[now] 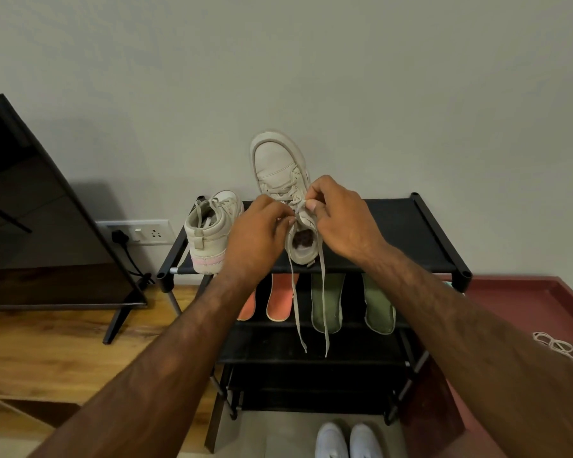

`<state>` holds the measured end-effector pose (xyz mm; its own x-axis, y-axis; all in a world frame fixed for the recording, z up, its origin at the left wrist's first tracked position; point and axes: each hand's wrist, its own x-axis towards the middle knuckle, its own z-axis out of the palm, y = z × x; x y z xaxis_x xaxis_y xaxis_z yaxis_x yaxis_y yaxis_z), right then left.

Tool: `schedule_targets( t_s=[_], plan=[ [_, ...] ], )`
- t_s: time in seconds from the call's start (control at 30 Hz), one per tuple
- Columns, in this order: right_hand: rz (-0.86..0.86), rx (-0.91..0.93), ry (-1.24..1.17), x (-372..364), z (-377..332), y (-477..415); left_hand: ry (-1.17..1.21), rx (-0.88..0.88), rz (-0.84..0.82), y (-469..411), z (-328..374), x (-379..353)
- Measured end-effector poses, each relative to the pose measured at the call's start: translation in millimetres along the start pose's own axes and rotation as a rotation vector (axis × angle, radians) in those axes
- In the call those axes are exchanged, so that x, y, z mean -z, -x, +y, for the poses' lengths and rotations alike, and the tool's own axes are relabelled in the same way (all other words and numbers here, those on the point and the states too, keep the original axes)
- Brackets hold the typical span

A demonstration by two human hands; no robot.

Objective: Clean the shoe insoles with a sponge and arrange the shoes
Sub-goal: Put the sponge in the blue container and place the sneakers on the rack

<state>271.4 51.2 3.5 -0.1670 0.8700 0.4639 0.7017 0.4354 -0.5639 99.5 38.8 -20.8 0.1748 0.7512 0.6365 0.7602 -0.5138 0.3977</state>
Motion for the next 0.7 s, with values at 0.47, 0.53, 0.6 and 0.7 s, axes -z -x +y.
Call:
schedule_targets(
  t_s=[0.47, 0.53, 0.6, 0.7],
  plan=[
    [0.084, -0.142, -0.105, -9, 11, 15, 0.027, 0.149, -0.042, -15, 15, 4],
    [0.133, -0.161, -0.099, -10, 9, 15, 0.085, 0.185, -0.018, -15, 16, -1],
    [0.151, -0.188, -0.124, -8, 10, 14, 0.254, 0.308, 0.036, -14, 14, -4],
    [0.137, -0.222, -0.158, -5, 12, 14, 0.427, 0.463, 0.023, -6, 9, -10]
  ],
)
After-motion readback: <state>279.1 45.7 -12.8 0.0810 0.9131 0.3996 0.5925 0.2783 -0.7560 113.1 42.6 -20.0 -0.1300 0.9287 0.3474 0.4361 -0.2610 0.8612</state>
